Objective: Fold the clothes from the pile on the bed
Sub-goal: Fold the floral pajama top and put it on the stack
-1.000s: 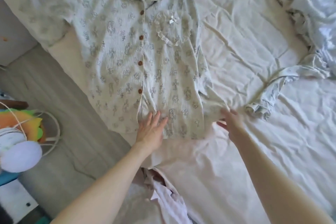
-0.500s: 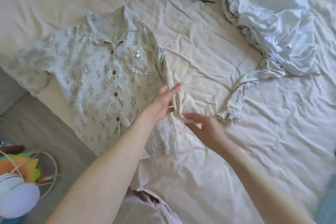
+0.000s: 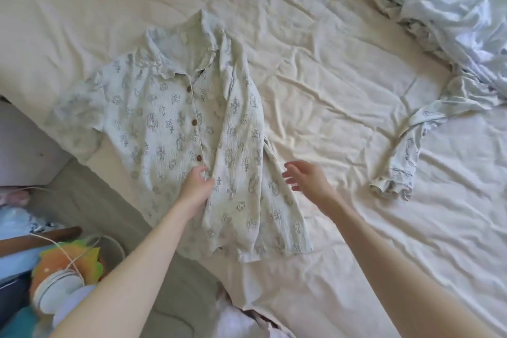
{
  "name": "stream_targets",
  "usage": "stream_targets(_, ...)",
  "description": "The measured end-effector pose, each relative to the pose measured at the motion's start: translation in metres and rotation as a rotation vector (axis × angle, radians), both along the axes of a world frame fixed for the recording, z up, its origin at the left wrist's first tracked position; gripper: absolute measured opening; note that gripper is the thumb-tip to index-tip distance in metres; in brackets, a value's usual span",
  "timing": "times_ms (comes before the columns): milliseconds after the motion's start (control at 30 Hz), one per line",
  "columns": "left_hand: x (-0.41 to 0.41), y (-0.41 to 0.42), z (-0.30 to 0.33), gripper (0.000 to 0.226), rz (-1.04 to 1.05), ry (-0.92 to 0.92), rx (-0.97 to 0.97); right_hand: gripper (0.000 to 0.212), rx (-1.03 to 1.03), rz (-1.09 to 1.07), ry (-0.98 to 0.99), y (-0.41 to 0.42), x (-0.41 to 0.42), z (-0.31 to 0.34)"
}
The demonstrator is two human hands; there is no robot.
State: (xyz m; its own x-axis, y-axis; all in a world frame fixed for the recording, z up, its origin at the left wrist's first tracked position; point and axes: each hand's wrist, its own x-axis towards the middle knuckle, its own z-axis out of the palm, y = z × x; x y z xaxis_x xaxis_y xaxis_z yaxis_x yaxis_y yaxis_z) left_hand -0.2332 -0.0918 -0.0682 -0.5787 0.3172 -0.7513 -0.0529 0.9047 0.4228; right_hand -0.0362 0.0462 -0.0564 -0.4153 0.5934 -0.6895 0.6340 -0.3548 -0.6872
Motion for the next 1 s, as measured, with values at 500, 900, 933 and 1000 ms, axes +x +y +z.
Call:
stream_targets(500, -0.035, 0.169, -0.030, 0.045, -0.286, -0.023, 0.348, 0.015, -0.446, -0.488, 0.068, 0.088, -0.108, -0.045)
stream_targets(900, -0.024, 0.244, -0.035, 0.038, -0.536, 0.376, 0.532, 0.017, 0.273, -0.685, -0.170, 0.203, -0.068, -0.040)
stream_targets(933, -0.028, 0.244, -0.038, 0.046, -0.558, 0.354, 0.516, 0.019, 0.304, -0.678, -0.192, 0.210, -0.067, -0.044)
stream_targets(1000, -0.036, 0.240, -0.049, 0.058, -0.722, 0.251, 0.389, 0.019, 0.368, -0.654, -0.228, 0.226, -0.068, -0.048)
